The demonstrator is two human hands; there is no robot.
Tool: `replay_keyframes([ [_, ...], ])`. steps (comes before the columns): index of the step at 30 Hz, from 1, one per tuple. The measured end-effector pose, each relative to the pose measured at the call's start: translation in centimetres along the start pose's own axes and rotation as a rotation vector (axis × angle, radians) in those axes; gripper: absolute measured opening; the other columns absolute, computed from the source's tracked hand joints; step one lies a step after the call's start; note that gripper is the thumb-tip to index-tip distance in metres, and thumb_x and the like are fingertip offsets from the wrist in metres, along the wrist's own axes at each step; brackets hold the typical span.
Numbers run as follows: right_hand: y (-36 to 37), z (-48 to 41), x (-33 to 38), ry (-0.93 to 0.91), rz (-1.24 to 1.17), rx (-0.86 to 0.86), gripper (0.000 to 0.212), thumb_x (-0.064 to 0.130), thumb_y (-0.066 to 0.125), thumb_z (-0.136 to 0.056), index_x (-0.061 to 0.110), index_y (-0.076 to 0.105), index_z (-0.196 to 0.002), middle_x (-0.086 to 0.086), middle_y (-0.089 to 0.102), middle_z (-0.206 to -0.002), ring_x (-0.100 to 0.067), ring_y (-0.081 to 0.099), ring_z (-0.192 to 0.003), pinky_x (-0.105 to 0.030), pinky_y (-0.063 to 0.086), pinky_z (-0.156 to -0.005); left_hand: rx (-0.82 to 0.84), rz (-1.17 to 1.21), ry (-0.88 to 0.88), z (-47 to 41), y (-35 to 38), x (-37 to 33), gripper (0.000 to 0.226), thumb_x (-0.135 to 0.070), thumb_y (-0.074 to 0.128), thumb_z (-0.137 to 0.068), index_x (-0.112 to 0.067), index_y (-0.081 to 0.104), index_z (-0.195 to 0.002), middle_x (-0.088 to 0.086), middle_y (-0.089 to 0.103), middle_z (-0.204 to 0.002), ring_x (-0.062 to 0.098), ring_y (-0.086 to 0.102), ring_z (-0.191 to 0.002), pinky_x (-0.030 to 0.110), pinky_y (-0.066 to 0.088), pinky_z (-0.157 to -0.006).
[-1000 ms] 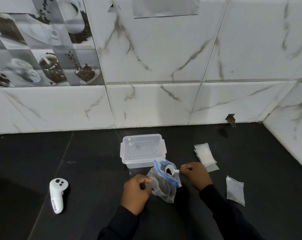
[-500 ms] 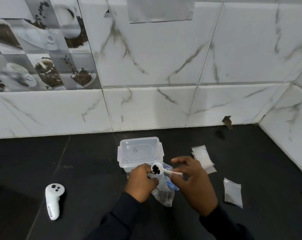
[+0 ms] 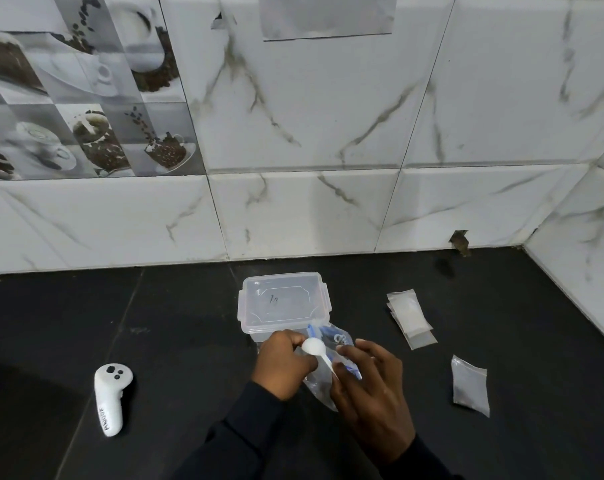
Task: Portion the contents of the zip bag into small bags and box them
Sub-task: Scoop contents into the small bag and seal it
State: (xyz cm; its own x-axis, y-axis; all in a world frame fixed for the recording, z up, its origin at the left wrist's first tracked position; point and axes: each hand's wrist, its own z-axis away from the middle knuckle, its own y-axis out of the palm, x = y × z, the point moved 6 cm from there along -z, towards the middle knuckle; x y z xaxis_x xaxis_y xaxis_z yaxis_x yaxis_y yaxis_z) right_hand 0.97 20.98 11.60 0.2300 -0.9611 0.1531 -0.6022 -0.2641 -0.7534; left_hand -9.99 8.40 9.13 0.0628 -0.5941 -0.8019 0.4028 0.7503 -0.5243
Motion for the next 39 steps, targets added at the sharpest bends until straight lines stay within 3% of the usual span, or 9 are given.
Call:
replay_keyframes([
  [10, 0.6, 0.7, -0.9, 0.055, -0.015, 0.028, 0.028, 0.032, 0.057, -0.093, 0.012, 0.077, -0.097, -0.007, 0.069, -0.106, -0.024, 0.058, -0.1, -0.038, 0.051, -0.073, -0.008, -0.01, 0.005, -0.3, 0.0, 0.2, 0.026, -0.009, 0.075, -0.075, -0.015, 0.074, -0.1, 0.0, 0.069, -0.103, 0.014, 0.063, -0.095, 0.023, 0.052, -0.075],
  [13, 0.8, 0.4, -2.1, 0.257, -0.227, 0.097, 0.02, 0.03, 0.065, -0.087, 0.016, 0.077, -0.095, 0.001, 0.066, -0.1, -0.011, 0.06, -0.088, -0.027, 0.052, -0.067, -0.023, -0.004, 0.005, -0.2, -0.2, 0.3, 0.023, -0.008, 0.073, -0.076, -0.015, 0.074, -0.098, -0.002, 0.065, -0.094, 0.011, 0.061, -0.085, 0.018, 0.047, -0.068],
  [17, -0.7, -0.9, -4.5, 0.716, -0.611, 0.11, 0.006, 0.016, 0.071, -0.087, 0.021, 0.074, -0.087, 0.007, 0.067, -0.079, -0.004, 0.065, -0.07, -0.015, 0.051, -0.058, -0.051, 0.047, -0.004, 0.0, -0.6, 0.5, 0.027, -0.006, 0.074, -0.077, -0.019, 0.074, -0.101, -0.006, 0.069, -0.102, 0.01, 0.064, -0.092, 0.02, 0.052, -0.08],
  [21, 0.8, -1.7, -8.8, 0.803, -0.502, 0.386, 0.015, 0.019, 0.069, -0.088, 0.031, 0.074, -0.079, 0.004, 0.07, -0.067, -0.005, 0.063, -0.065, -0.015, 0.048, -0.059, -0.082, 0.066, 0.018, 0.6, -1.0, 0.9, 0.018, -0.007, 0.075, -0.079, -0.021, 0.076, -0.092, -0.01, 0.073, -0.097, 0.004, 0.066, -0.087, 0.016, 0.053, -0.076],
  [24, 4.3, -1.7, -10.7, 0.746, -0.396, 0.666, 0.014, 0.027, 0.069, -0.088, 0.019, 0.077, -0.079, 0.004, 0.069, -0.066, -0.003, 0.061, -0.059, -0.014, 0.044, -0.055, -0.073, 0.069, 0.026, 1.2, -1.1, 1.1, 0.017, -0.008, 0.073, -0.081, -0.024, 0.076, -0.087, -0.011, 0.073, -0.094, 0.003, 0.067, -0.086, 0.014, 0.053, -0.074],
  [27, 8.2, -1.7, -11.1, 0.768, -0.407, 0.907, 0.034, 0.037, 0.063, -0.092, 0.006, 0.074, -0.083, -0.001, 0.061, -0.062, -0.004, 0.051, -0.051, -0.017, 0.042, -0.054, -0.076, 0.059, 0.056, 1.6, -1.0, 0.9, 0.015, -0.011, 0.074, -0.081, -0.024, 0.077, -0.085, -0.01, 0.075, -0.087, 0.003, 0.069, -0.083, 0.019, 0.057, -0.076],
  [31, 10.4, -3.2, -10.8, 0.751, -0.429, 1.055, 0.045, 0.045, 0.062, -0.091, 0.004, 0.072, -0.076, 0.003, 0.051, -0.049, -0.007, 0.042, -0.039, -0.02, 0.038, -0.047, -0.01, 0.113, 0.148, 2.3, -0.8, -0.4, 0.004, -0.021, 0.079, -0.081, -0.021, 0.079, -0.085, -0.008, 0.077, -0.084, 0.003, 0.071, -0.08, 0.019, 0.057, -0.074],
  [35, 9.9, -4.0, -11.3, 0.625, -0.362, 1.023, 0.042, 0.052, 0.057, -0.091, 0.015, 0.073, -0.079, 0.0, 0.066, -0.068, -0.01, 0.06, -0.061, -0.028, 0.051, -0.065, 0.086, 0.122, 0.158, 2.4, -0.5, -0.3, 0.023, -0.022, 0.086, -0.073, -0.022, 0.078, -0.094, -0.007, 0.077, -0.091, 0.004, 0.07, -0.084, 0.024, 0.059, -0.081],
  [39, 4.7, -4.4, -10.2, 0.57, -0.573, 0.685, 0.033, 0.052, 0.055, -0.093, 0.024, 0.073, -0.09, 0.003, 0.072, -0.082, -0.009, 0.066, -0.073, -0.027, 0.055, -0.07, 0.029, 0.113, 0.18, 2.3, -0.8, -0.7, 0.016, -0.013, 0.081, -0.078, -0.023, 0.078, -0.091, -0.011, 0.077, -0.088, 0.001, 0.07, -0.083, 0.024, 0.059, -0.083],
])
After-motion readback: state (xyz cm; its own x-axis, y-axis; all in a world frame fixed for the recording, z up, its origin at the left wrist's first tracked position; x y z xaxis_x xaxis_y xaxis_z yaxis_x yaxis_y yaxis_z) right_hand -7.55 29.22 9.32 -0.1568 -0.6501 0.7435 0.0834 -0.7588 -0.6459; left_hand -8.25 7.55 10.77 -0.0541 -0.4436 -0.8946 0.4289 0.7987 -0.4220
